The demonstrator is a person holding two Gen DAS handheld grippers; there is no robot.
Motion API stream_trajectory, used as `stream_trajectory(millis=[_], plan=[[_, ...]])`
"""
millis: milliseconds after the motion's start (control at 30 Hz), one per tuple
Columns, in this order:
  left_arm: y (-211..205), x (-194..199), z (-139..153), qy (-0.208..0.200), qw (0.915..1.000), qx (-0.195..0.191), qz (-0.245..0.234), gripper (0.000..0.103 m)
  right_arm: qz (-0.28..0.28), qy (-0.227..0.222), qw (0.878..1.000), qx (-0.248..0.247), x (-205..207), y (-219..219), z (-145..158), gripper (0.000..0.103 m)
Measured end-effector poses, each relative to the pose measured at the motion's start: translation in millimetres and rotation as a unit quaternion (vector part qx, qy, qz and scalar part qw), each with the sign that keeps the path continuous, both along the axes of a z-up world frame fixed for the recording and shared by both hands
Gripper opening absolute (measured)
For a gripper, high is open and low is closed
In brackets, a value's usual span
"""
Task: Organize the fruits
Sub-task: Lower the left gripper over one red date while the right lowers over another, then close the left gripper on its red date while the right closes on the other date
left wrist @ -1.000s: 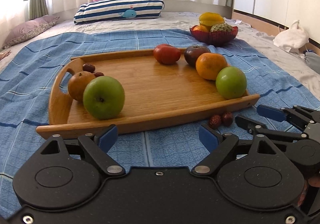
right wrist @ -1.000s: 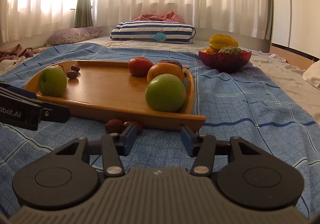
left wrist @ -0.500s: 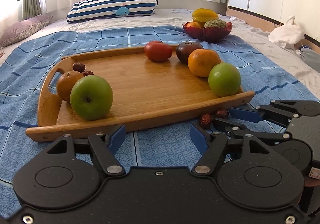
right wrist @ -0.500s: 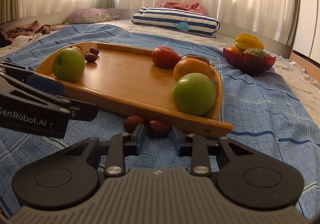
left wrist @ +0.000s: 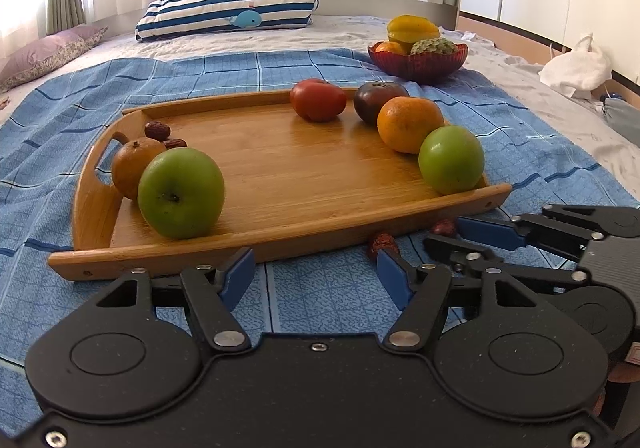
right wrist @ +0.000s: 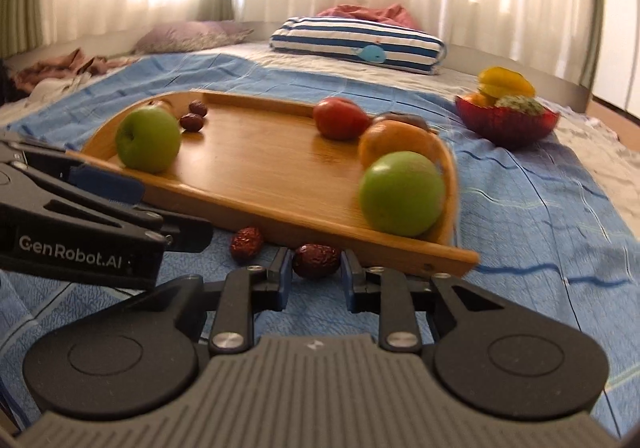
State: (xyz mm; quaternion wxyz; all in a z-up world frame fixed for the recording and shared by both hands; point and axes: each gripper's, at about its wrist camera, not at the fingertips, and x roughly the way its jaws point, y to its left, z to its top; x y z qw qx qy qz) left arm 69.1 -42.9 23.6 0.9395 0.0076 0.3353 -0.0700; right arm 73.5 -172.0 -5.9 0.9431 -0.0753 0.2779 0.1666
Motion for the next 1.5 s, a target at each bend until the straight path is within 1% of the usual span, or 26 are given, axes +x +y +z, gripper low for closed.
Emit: stream_trajectory(millis=[100, 233, 333, 367, 500, 533, 733, 967, 1133, 1200, 1233, 1267, 1500], plan=[[-3, 2, -2, 0.002, 1.0, 0.0, -0.002, 0.063, -0.029, -0.007, 1.0, 0.008, -5, -9, -1, 0.03], [-10, 5, -4, 0.008, 0.9999, -0.011, -0.008, 0.061, -0.077, -0.016, 0.997, 0.022, -11, -21, -5, 0.03], [-16, 9, -6, 0.015, 0.9997, -0.018, -0.011, 0.054, -0.099, -0.023, 0.994, 0.035, -14, -28, -7, 0.03], [-18, 10, -7, 0.017, 0.9995, -0.021, -0.013, 0.05, -0.105, -0.027, 0.993, 0.036, -14, -30, -7, 0.03], [-25, 17, -11, 0.029, 0.9987, -0.037, -0.018, 0.044, -0.103, -0.027, 0.994, 0.032, -17, -30, -11, 0.03], [-27, 19, -12, 0.031, 0.9986, -0.038, -0.02, 0.041, -0.102, -0.025, 0.994, 0.03, -17, -30, -12, 0.03], [-37, 26, -16, 0.03, 0.999, -0.027, -0.018, 0.031, -0.098, -0.023, 0.994, 0.034, -17, -30, -12, 0.031], [-41, 28, -18, 0.032, 0.999, -0.024, -0.019, 0.028, -0.098, -0.019, 0.994, 0.038, -16, -31, -14, 0.032], [-41, 27, -19, 0.034, 0.999, -0.026, -0.015, 0.029, -0.098, -0.021, 0.994, 0.033, -16, -28, -14, 0.032], [-41, 26, -18, 0.03, 0.9992, -0.023, -0.011, 0.025, -0.098, -0.021, 0.994, 0.033, -16, -28, -14, 0.032], [-41, 25, -18, 0.028, 0.9993, -0.022, -0.01, 0.021, -0.098, -0.021, 0.994, 0.033, -16, -28, -14, 0.032], [-41, 24, -17, 0.027, 0.9994, -0.021, -0.01, 0.019, -0.098, -0.021, 0.994, 0.033, -16, -28, -14, 0.032], [-38, 18, -14, 0.017, 0.9997, -0.01, -0.011, 0.019, -0.098, -0.025, 0.995, 0.026, -17, -26, -14, 0.032]])
